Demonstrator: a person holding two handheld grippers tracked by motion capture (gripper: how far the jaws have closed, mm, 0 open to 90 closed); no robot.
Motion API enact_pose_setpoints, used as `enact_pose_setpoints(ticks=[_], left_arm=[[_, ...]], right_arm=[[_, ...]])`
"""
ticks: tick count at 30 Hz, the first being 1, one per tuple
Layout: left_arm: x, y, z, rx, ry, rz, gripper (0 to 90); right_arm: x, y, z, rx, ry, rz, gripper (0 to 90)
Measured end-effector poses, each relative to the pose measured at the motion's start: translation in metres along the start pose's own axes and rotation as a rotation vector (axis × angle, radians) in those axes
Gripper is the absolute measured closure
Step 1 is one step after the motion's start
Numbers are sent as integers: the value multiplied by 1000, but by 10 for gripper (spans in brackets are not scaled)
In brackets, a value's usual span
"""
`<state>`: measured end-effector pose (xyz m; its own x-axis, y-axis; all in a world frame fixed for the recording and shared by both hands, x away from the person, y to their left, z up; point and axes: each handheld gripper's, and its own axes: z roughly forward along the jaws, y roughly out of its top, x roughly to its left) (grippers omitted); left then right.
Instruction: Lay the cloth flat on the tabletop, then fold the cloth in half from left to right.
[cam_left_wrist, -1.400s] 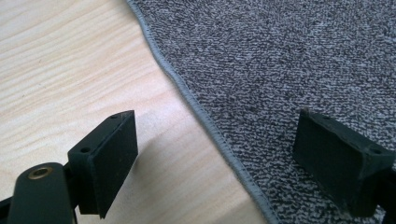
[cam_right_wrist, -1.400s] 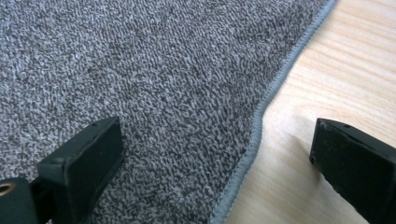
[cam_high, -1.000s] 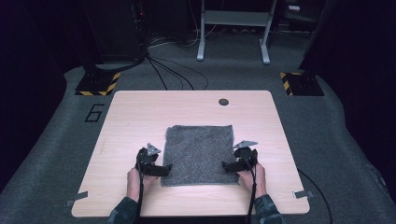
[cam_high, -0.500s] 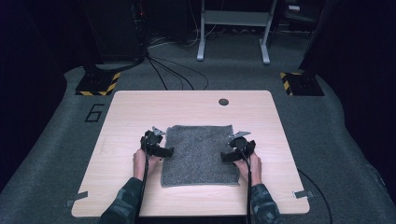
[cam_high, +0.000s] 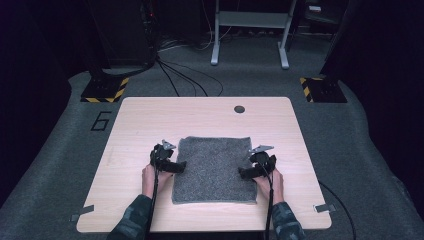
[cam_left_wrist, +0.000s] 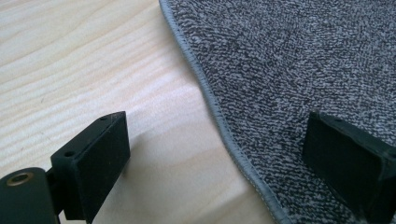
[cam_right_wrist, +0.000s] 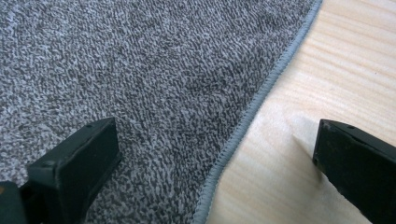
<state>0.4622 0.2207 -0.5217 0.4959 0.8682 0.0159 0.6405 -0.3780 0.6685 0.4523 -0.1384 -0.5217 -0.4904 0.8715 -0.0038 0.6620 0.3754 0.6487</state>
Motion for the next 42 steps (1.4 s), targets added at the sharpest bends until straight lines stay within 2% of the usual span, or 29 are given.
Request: enact_pose_setpoints(ticks=[1,2,5,8,9,11,13,14,19,20,21,22,23,24,25,26,27,29,31,37,39,41,42], left_arm=[[0,-1,-1,4,-1,10,74],[-2,-2,-1,-2,0,0,74],[-4,-5,-4,-7,-3,3,73],[-5,-7,-5,-10,-11,6,69],[-4,-7,-6,-8,-10,7,60],[-1,-6,-9,-25,-21,-19,45],[3,-4,-14,-53,-25,-47,40],[5,-2,-18,-58,-22,-46,39],[17,4,-27,-93,-32,-87,39],[19,4,-28,-98,-29,-100,39],[22,6,-29,-90,-38,-93,39],[23,6,-27,-104,-35,-105,38],[25,7,-27,-97,-44,-109,38],[27,7,-26,-104,-50,-117,37],[28,9,-25,-111,-47,-129,36],[31,10,-25,-95,-64,-127,36],[32,12,-24,-108,-70,-144,37],[36,15,-21,-106,-72,-135,39],[39,18,-17,-108,-90,-147,39],[43,29,1,-120,-115,-167,45],[46,33,8,-102,-120,-152,61],[48,38,14,-97,-127,-169,64],[49,40,17,-100,-120,-163,75]], right_arm=[[0,-1,-1,-2,-1,-7,2],[1,-1,-1,0,-4,-13,2],[3,-3,-4,1,-9,-22,2],[5,-7,-7,-3,-15,-24,2],[5,-7,-7,0,-9,-11,1],[4,-7,-8,-9,-2,-16,6],[4,-5,-14,-44,18,-2,6],[5,-3,-18,-63,25,-2,7],[22,7,-37,-109,42,-34,13],[26,8,-40,-111,45,-46,13],[31,9,-42,-114,51,-55,14],[37,10,-44,-119,62,-75,14],[41,11,-45,-118,73,-69,15],[46,11,-45,-119,81,-85,16],[52,12,-45,-126,90,-91,18],[57,12,-44,-125,100,-108,18],[65,12,-43,-116,109,-103,19],[78,13,-40,-109,129,-135,23],[91,14,-36,-103,155,-161,24],[137,22,-28,-103,236,-230,29],[154,24,-28,-89,255,-263,36],[171,24,-27,-77,280,-296,54],[179,24,-26,-80,283,-312,71]])
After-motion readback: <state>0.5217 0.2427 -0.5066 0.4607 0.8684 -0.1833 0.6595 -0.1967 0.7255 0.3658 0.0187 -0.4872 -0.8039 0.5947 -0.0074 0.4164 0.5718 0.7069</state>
